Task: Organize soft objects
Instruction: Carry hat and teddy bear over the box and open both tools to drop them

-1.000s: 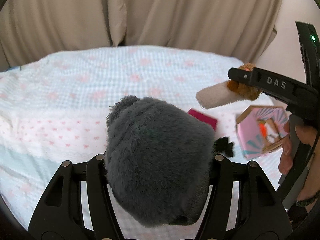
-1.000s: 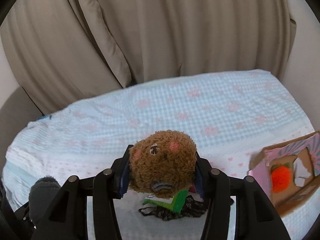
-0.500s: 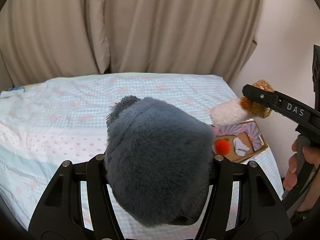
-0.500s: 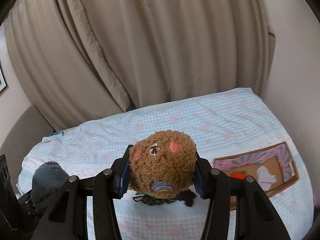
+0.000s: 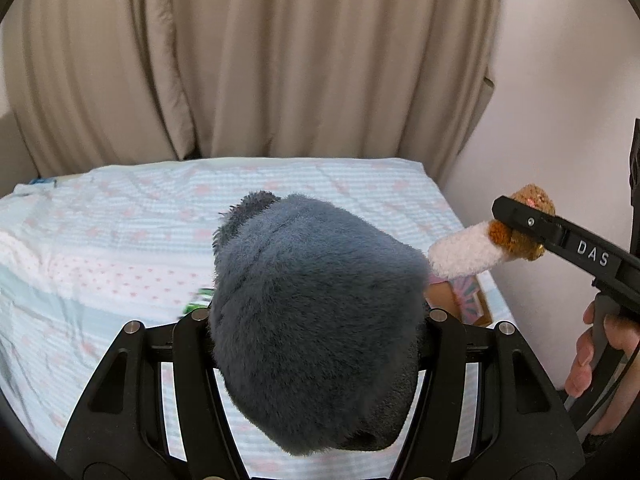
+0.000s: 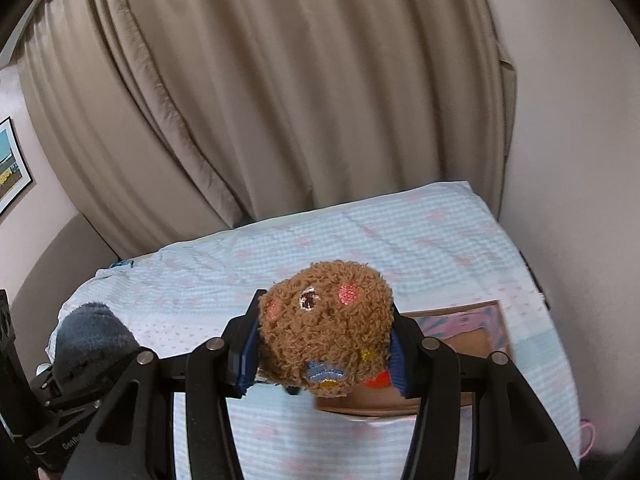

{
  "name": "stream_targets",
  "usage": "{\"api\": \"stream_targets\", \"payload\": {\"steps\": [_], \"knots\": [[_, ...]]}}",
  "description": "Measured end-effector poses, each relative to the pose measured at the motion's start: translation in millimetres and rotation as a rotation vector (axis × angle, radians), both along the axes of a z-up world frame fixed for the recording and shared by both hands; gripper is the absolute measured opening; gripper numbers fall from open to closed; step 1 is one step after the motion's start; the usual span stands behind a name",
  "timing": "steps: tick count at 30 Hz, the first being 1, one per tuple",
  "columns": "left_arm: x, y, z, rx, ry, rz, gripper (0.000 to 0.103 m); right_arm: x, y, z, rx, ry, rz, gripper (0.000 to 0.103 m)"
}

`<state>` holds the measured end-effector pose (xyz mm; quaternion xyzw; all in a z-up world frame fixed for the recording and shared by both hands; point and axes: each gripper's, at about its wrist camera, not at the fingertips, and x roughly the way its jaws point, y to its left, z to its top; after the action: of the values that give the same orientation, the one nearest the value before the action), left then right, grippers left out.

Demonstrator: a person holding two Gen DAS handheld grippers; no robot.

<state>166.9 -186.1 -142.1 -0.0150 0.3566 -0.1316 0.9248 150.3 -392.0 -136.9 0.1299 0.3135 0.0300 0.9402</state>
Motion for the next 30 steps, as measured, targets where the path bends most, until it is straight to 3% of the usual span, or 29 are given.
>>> {"api": "stream_targets", "payload": {"steps": [5,14,21,30], "knots": [[13,-57,-13,-0.004,0.041,-0.015,0.057,1,-60,-18,0.002,0.034,-0.023,0.048],[70,-128,-70,0.051,0.157,-0.040,0.057,30,-120,-81,0.018,0.144,-0.013,0.048],[116,-161,-125,0.083,0.260,-0.053,0.057,63,-132,-141,0.009,0.239,0.041,0.048],[172,-174,-207,0.080,0.409,-0.025,0.057,91,-133,-214,-0.017,0.351,0.114,0.048]]}}
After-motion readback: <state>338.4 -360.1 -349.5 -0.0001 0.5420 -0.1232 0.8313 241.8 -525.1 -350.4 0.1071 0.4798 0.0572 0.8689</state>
